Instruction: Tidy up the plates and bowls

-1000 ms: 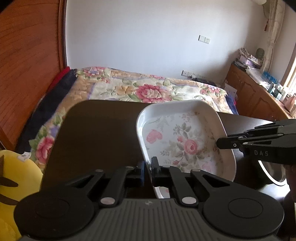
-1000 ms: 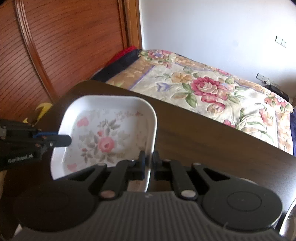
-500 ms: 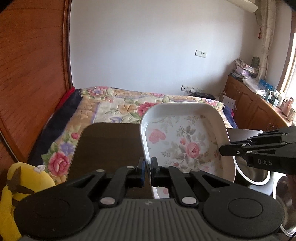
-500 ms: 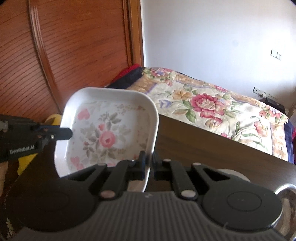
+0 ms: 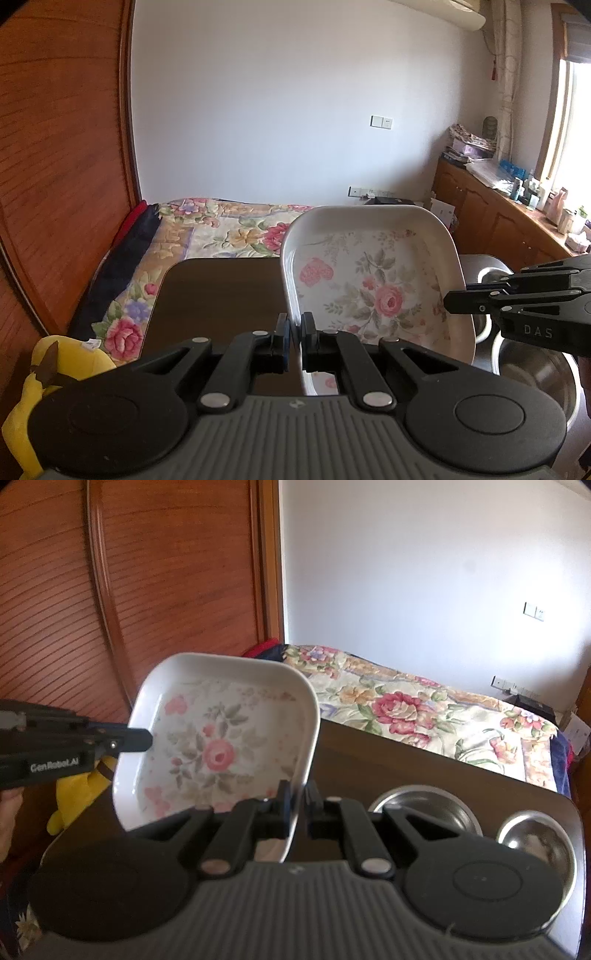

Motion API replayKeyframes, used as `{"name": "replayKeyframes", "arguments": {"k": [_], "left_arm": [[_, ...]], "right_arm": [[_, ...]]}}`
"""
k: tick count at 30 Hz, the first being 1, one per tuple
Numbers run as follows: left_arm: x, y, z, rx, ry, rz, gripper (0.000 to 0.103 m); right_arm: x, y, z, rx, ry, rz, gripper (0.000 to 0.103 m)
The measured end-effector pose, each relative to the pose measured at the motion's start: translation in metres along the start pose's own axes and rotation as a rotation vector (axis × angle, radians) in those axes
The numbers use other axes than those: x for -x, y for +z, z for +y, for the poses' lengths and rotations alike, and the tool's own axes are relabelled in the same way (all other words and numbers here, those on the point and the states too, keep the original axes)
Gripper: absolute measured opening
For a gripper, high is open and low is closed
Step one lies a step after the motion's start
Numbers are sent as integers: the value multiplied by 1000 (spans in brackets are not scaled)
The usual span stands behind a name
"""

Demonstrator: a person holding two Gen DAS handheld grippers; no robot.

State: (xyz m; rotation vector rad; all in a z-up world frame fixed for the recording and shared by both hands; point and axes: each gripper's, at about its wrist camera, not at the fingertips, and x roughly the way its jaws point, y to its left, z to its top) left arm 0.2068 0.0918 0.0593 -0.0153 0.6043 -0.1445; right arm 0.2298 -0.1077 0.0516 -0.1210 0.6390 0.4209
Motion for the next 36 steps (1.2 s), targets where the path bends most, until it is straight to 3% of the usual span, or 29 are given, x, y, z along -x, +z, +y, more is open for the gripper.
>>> {"name": "replayKeyframes", "arguments": {"k": [18, 36], "left_arm": [[29, -32, -27, -38, -27, -8, 19], [14, -71, -17, -20, -26, 95, 20]], "right_arm": [[44, -41, 1, -32, -27, -53, 9], [40, -84, 25, 7, -2, 14, 9]]}}
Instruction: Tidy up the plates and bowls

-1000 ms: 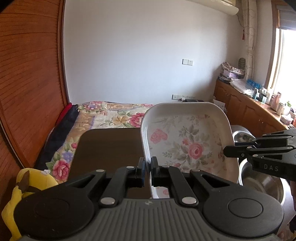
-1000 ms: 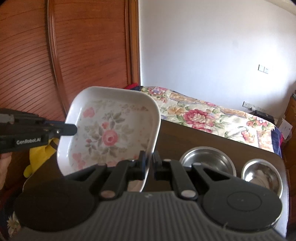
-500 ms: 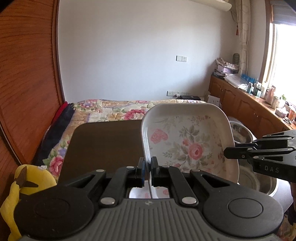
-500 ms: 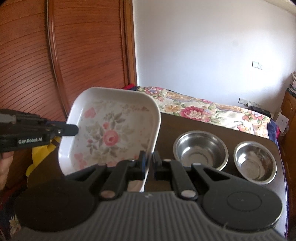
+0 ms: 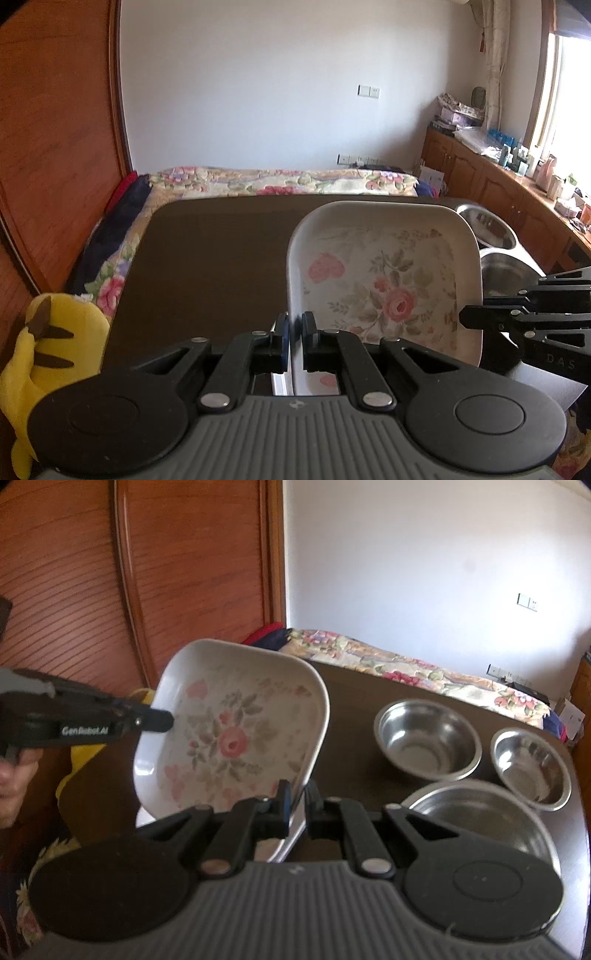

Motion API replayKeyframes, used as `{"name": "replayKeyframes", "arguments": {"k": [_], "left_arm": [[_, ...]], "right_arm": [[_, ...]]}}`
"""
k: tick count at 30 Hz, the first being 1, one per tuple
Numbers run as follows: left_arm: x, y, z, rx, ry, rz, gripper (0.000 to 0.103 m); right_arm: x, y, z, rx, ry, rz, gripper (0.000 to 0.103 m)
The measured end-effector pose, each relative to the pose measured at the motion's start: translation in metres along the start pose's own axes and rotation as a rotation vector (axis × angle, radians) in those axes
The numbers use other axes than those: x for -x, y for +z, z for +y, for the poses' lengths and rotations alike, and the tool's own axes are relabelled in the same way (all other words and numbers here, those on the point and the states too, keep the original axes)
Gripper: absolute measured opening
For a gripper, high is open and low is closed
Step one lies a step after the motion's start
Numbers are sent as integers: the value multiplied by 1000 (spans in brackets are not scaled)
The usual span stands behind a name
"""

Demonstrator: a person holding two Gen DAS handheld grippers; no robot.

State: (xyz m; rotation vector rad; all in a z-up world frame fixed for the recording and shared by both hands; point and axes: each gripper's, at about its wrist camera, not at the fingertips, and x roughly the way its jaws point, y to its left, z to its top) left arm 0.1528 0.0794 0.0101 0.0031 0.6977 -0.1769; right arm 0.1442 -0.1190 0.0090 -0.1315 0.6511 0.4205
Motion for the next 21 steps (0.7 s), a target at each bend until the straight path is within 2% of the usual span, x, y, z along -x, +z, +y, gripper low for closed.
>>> {"name": "replayKeyframes", "arguments": {"k": [21], "left_arm": [[-15, -12, 8, 14, -18, 65, 20]], "right_arm": [[-10, -19, 3, -8, 31, 59, 9]]}}
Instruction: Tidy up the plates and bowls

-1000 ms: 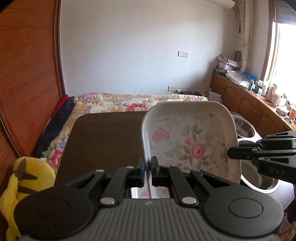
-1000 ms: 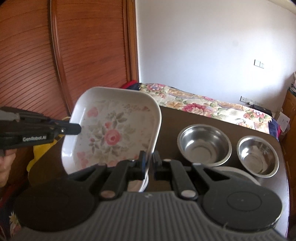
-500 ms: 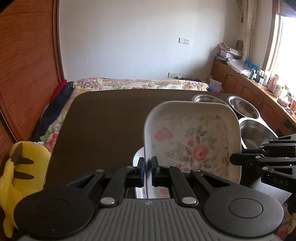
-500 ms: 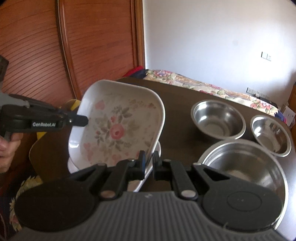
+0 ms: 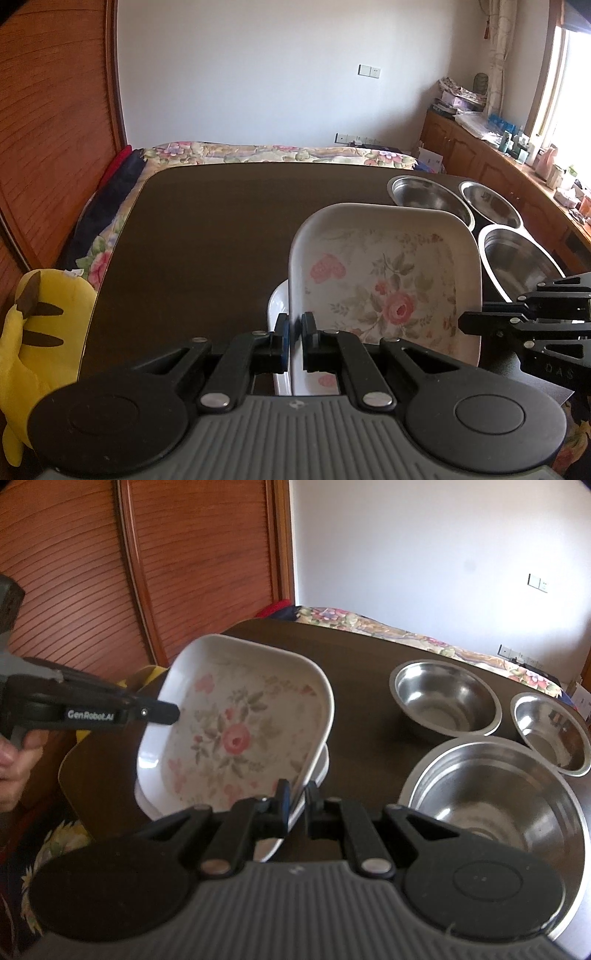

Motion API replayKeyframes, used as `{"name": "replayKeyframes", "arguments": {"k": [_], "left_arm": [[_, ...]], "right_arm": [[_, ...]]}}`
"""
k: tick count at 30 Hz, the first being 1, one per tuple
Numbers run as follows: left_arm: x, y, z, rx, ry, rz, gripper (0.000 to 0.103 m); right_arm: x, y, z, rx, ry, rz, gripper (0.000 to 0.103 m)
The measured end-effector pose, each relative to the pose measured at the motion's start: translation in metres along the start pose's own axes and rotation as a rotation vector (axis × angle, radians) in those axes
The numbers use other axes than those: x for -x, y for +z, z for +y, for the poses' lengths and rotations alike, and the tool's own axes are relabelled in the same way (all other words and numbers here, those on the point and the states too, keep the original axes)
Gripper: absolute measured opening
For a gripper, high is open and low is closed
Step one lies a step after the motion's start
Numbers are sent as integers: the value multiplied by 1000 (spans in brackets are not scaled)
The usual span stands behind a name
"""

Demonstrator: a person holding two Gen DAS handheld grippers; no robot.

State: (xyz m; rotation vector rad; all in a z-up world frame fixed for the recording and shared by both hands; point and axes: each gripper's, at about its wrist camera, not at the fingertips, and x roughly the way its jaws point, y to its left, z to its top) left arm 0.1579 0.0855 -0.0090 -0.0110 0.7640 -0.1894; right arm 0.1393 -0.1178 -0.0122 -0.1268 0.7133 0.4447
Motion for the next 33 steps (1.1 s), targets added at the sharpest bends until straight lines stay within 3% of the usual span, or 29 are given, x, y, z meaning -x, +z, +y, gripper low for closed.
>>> {"name": "replayKeyframes", "arguments": {"k": [30, 31, 33], "left_arm": [[-16, -6, 2, 12, 6, 14, 21], [-15, -6, 2, 11, 6, 11, 21], [-12, -5, 3, 13, 9, -9, 35]], "right_arm": [[-15, -2, 7, -2, -34, 3, 11], [-13, -2, 8, 0, -35, -5, 11], [-10, -1, 8, 1, -24, -9, 11]]}}
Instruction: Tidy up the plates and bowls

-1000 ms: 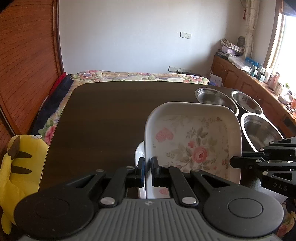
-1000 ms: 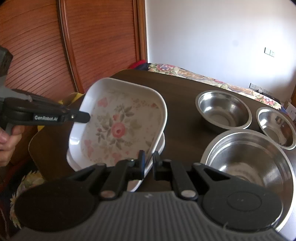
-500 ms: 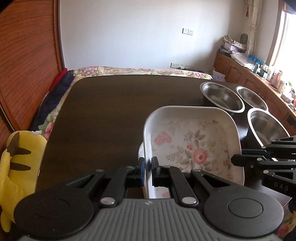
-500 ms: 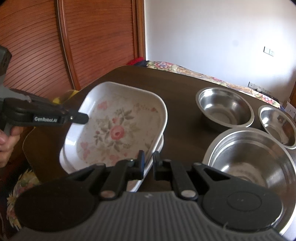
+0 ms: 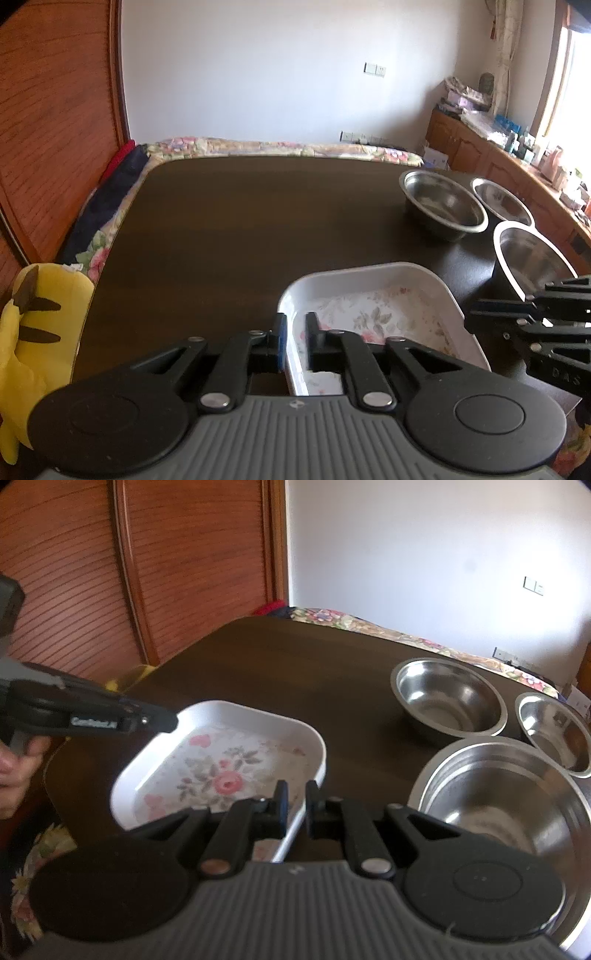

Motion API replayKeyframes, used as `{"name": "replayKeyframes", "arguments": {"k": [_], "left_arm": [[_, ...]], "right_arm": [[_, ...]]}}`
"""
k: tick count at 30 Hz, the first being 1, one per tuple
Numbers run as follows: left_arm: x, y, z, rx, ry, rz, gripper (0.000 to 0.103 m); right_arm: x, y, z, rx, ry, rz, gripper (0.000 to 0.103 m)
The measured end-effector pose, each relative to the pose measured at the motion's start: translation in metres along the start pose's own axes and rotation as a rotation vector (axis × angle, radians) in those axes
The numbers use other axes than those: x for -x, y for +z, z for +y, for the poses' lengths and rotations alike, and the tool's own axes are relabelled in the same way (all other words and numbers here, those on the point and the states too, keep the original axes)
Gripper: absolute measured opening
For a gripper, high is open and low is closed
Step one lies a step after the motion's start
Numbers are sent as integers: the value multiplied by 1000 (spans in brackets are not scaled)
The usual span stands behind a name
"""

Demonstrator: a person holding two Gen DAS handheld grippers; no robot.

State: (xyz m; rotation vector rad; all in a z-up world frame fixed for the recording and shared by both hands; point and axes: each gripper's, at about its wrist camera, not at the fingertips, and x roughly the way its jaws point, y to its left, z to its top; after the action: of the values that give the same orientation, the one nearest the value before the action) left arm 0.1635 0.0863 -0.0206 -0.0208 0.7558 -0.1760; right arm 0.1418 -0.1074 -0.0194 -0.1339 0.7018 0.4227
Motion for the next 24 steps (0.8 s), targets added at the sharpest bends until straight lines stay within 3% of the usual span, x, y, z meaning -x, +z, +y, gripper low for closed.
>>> {"name": "replayKeyframes", "arguments": {"k": [6, 7, 8, 10, 13, 15, 17, 19, 21, 24], "left_arm": [[15, 8, -7, -1, -8, -62, 59], [18, 10, -8, -1, -12, -75, 62], [21, 11, -11, 1, -14, -92, 72], [26, 13, -16, 1, -17, -125, 81], [33, 16, -31, -18, -33, -160, 85], [35, 16, -41, -22, -49, -185, 97], [36, 16, -52, -34, -62, -205, 97], [35, 15, -65, -51, -75, -216, 98], [36, 13, -77, -70, -88, -238, 103], [35, 9, -99, -99, -103, -263, 103]], "right_arm": [[20, 2, -6, 5, 4, -43, 15], [25, 3, -8, 6, -1, -55, 22], [30, 4, -10, 11, -10, -67, 28], [42, 4, -17, 16, -28, -99, 55], [59, 3, -30, 22, -48, -129, 56], [69, 1, -40, 17, -64, -141, 61], [79, -2, -51, 14, -86, -158, 72], [88, -6, -59, 17, -120, -181, 90], [97, -12, -70, 12, -141, -208, 102], [107, -21, -86, -2, -166, -231, 103]]}}
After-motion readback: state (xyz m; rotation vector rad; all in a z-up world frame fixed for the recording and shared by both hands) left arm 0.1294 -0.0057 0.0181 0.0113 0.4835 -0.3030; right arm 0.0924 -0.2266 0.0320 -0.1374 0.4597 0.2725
